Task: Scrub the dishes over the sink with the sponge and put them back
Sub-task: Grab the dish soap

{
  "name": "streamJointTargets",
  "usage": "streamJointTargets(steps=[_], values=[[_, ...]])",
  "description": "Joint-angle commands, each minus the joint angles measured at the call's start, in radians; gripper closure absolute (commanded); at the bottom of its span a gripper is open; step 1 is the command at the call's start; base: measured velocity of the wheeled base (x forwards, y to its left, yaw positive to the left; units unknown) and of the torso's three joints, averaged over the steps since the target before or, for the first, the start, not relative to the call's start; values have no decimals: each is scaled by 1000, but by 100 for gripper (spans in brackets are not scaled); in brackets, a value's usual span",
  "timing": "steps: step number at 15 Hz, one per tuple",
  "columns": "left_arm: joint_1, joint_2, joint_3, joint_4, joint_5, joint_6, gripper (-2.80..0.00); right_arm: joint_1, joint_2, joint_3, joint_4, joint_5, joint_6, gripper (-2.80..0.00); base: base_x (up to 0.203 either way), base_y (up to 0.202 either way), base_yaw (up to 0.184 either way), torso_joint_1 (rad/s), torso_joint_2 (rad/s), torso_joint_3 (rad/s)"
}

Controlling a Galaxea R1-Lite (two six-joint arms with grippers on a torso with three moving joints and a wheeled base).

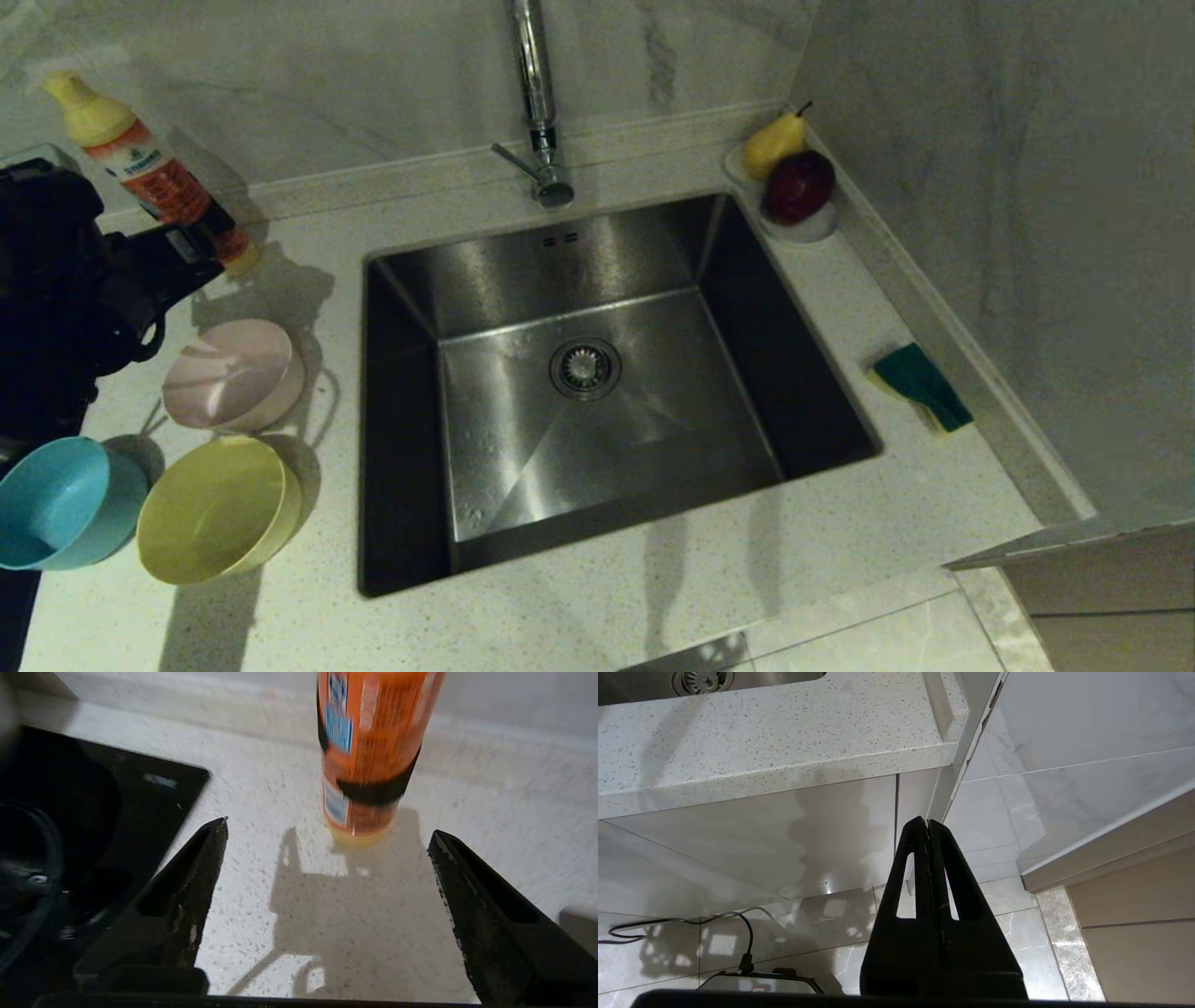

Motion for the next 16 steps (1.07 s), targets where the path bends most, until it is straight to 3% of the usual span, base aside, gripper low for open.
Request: streamJointTargets(steps=[1,16], values=[[12,38,-10,-19,-33,-7,-280,0,0,0,0,1,0,0,0,0,0,0,0,0],[62,323,-306,-130,-54,13,-280,0,0,0,0,1,0,0,0,0,0,0,0,0]])
